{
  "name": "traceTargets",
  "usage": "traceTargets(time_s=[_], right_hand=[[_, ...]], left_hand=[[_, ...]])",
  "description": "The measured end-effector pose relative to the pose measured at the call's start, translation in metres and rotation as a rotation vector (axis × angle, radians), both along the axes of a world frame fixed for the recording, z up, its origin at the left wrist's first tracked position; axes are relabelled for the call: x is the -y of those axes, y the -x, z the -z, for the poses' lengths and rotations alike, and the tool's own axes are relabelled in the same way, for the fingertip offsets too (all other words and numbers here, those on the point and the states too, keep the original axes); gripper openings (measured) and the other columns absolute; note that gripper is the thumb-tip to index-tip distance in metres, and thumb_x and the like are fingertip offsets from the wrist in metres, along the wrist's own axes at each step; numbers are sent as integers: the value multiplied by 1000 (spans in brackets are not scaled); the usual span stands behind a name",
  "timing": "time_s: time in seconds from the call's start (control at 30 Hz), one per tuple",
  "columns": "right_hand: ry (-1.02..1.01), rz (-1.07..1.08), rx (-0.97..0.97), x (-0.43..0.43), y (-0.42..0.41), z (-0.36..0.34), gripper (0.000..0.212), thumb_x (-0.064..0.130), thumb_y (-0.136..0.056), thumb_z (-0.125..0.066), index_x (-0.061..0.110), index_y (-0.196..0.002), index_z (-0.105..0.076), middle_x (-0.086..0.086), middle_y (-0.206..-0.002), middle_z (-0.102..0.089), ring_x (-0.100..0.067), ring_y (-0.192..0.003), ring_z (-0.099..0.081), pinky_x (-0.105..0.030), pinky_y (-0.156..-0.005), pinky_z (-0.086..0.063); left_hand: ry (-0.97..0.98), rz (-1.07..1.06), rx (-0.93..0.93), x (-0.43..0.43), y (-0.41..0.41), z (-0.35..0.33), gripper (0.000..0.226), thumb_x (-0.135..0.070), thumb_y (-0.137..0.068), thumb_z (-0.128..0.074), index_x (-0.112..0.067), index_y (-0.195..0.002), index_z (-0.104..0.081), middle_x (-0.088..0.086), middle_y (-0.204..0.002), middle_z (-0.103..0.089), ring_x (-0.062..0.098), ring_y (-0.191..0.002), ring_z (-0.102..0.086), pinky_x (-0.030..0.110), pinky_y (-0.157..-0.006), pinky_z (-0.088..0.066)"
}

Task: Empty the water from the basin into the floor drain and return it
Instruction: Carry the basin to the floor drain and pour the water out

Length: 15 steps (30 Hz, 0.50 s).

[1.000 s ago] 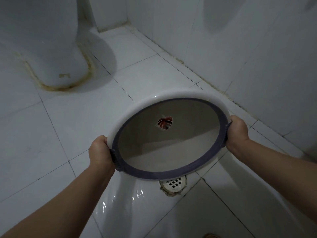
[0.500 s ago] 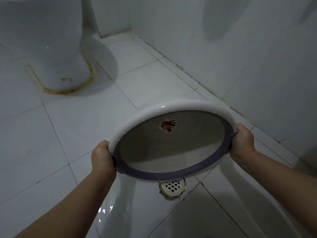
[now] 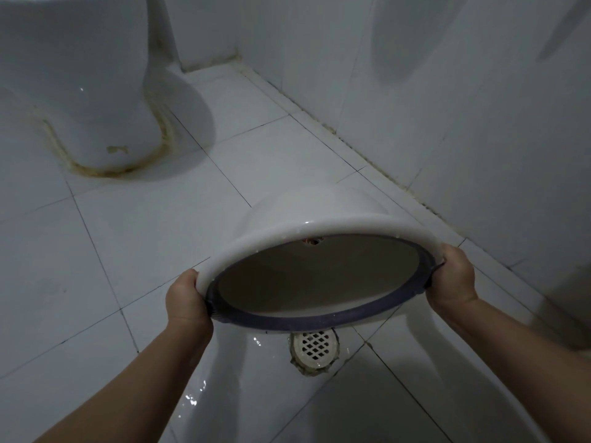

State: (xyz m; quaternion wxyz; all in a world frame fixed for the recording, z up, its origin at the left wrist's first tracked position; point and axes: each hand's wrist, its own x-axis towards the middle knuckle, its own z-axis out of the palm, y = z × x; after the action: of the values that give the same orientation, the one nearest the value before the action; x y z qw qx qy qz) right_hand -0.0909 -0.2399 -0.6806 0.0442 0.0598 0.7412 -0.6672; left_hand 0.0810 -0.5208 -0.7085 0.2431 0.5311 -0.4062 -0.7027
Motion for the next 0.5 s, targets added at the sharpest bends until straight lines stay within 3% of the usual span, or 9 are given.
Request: traceTargets(time_s=[0.07, 0.17, 0.33, 0.5], right_hand=[[-35, -9, -22, -1, -1, 1, 26, 18, -56, -41, 24, -30, -46, 15, -34, -37, -8, -41, -34, -24, -50, -27], [-46, -41, -46, -1, -1, 0, 26, 19, -55, -41, 26, -32, -47, 16, -36, -36, -8, -45, -34, -26, -53, -25], [-61, -86, -110, 2, -3, -7, 31, 17, -58, -38, 24, -29, -41, 15, -33, -31, -1, -38, -26, -17, -39, -19], [-65, -109, -135, 3, -7, -10, 31, 17, -58, -38, 24, -28, -40, 15, -33, -30, -1, -40, -25, -19, -41, -19]], left_hand=[[2, -15, -12, 0, -1, 1, 27, -6, -77, -42, -14, -51, -42, -1, -44, -46, 18, -52, -37, 28, -50, -30], [12, -30, -33, 1, -1, 0, 28, -5, -77, -42, -13, -50, -42, 1, -49, -44, 17, -53, -36, 28, -49, -29], [9, -23, -85, 3, -1, -4, 50, -4, -79, -41, -17, -33, -53, -13, -30, -46, 16, -52, -39, 26, -49, -33], [28, -45, -87, 4, -1, -5, 29, -2, -80, -40, -13, -53, -43, -13, -30, -44, 17, -53, -37, 27, -50, -32]])
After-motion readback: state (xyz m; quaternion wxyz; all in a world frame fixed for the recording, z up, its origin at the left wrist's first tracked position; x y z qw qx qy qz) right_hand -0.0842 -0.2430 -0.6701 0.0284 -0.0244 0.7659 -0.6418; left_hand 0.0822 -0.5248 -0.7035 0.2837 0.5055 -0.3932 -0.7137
